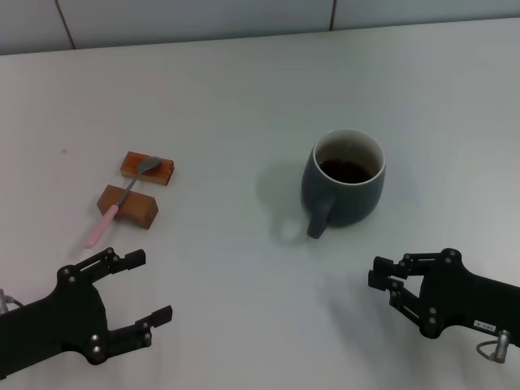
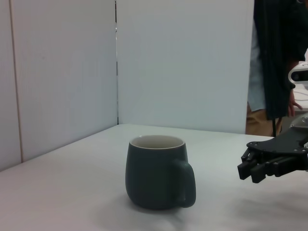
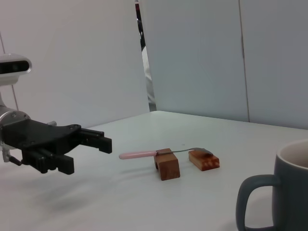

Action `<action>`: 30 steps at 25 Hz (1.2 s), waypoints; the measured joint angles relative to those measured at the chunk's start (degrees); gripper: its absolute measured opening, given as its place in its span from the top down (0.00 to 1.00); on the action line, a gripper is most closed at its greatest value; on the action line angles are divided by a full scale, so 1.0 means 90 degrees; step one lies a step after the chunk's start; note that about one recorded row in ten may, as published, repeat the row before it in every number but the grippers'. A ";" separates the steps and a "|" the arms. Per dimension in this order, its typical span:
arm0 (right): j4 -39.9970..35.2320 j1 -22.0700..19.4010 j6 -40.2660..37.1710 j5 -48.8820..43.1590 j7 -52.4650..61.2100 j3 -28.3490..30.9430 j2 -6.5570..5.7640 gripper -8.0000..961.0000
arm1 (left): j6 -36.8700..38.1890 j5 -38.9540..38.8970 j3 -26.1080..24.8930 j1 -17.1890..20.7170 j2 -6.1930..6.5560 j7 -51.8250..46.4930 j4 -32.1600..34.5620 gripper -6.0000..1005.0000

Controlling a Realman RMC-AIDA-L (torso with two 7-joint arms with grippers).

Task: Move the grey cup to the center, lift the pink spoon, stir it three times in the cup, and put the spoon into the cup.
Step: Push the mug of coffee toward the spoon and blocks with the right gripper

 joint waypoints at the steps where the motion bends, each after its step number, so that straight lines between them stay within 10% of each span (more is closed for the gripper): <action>1: 0.0000 0.0005 0.0000 0.0001 -0.0001 0.0000 0.0000 0.69 | 0.0000 0.0000 0.0000 0.0000 0.0000 0.0000 0.0000 0.20; 8: 0.0088 -0.0046 -0.0046 0.0429 -0.0291 0.0018 -0.0001 0.89 | 0.0017 0.0000 0.0000 0.0000 0.0000 0.0000 0.0060 0.20; 17: 0.1118 -0.0354 -0.0217 0.3646 -0.2705 0.0368 0.0012 0.96 | 0.0025 -0.0036 -0.0013 0.0000 0.0000 0.0000 0.0062 0.20; 30: 0.1262 0.0732 0.2427 0.3698 -0.3160 -0.0118 0.0016 0.96 | 0.0027 -0.0059 -0.0239 -0.0010 -0.0019 0.0000 0.0030 0.20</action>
